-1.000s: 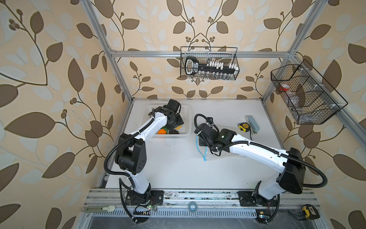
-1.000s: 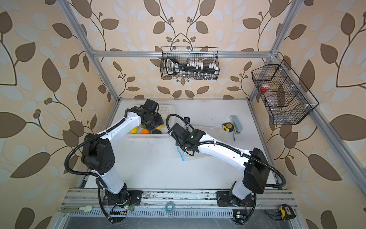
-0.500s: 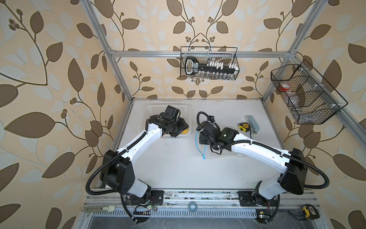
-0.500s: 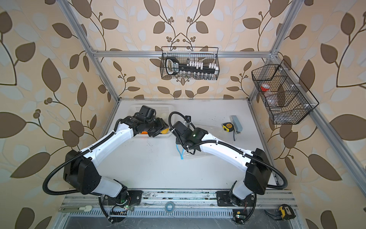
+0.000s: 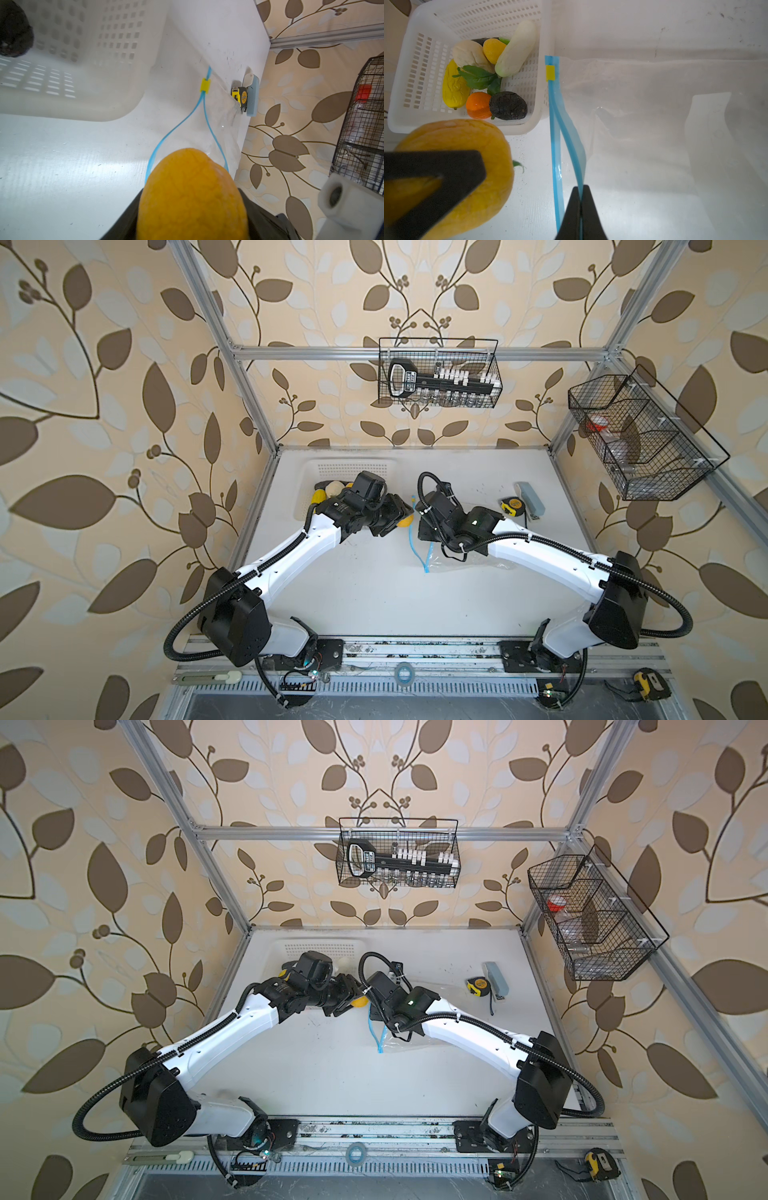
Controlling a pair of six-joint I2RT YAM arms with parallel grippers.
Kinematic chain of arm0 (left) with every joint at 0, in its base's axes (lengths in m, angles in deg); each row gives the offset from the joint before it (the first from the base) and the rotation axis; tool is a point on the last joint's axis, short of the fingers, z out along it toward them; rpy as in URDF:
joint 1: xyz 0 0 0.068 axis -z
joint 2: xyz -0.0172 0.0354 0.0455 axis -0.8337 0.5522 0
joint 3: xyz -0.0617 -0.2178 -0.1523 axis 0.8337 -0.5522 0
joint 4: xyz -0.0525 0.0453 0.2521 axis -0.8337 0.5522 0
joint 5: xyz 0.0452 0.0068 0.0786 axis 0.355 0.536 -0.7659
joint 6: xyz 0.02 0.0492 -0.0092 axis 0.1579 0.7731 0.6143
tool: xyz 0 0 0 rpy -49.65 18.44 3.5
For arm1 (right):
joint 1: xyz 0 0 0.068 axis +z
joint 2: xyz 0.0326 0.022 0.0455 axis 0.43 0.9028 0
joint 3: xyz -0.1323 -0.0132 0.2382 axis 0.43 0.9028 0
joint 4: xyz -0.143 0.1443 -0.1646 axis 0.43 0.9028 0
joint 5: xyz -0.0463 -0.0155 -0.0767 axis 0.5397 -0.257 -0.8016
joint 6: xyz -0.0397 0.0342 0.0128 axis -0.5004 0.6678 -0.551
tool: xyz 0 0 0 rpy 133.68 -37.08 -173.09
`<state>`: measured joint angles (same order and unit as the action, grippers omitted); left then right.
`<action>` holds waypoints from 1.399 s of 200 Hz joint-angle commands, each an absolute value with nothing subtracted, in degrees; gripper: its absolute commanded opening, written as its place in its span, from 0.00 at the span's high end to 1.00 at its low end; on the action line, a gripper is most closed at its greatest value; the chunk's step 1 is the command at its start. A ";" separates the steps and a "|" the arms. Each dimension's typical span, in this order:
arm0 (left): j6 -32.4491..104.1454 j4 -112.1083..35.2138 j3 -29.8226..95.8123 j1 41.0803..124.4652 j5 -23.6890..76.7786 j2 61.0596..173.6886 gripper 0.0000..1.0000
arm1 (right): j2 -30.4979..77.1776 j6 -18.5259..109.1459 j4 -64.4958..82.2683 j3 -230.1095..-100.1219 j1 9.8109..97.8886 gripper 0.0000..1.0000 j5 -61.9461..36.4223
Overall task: Place the food in the zip-top bag and seal the zipper
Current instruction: 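Carry the mango to the bag mouth with the left gripper and release it inside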
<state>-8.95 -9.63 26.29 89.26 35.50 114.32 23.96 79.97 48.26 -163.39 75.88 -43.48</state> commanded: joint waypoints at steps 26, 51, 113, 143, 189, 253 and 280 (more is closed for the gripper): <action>-11.17 -13.71 25.12 91.08 36.75 113.71 0.51 | 20.43 81.99 45.18 -160.26 74.30 1.00 -40.80; -11.74 -14.88 24.47 91.45 36.88 114.42 0.51 | 19.07 82.55 43.65 -158.40 73.64 1.00 -39.61; -12.91 -17.59 22.97 92.48 36.51 115.93 0.52 | 18.07 82.88 43.06 -157.91 73.38 1.00 -39.03; -13.35 -18.49 22.50 92.95 36.34 116.05 0.52 | 17.73 83.29 42.64 -157.82 73.28 1.00 -38.29; -13.63 -19.12 21.16 93.05 35.72 115.83 0.52 | 16.42 83.77 42.01 -157.45 73.10 1.00 -37.98; -13.11 -19.27 20.96 93.85 35.19 116.44 0.50 | 14.73 84.47 38.04 -154.35 73.08 1.00 -36.96; -13.02 -19.26 20.98 93.92 35.19 117.01 0.49 | 14.59 84.43 38.04 -154.53 73.10 1.00 -37.15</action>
<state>-13.19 -18.00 21.07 93.32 36.18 116.51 15.63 83.16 39.06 -154.78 73.28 -37.36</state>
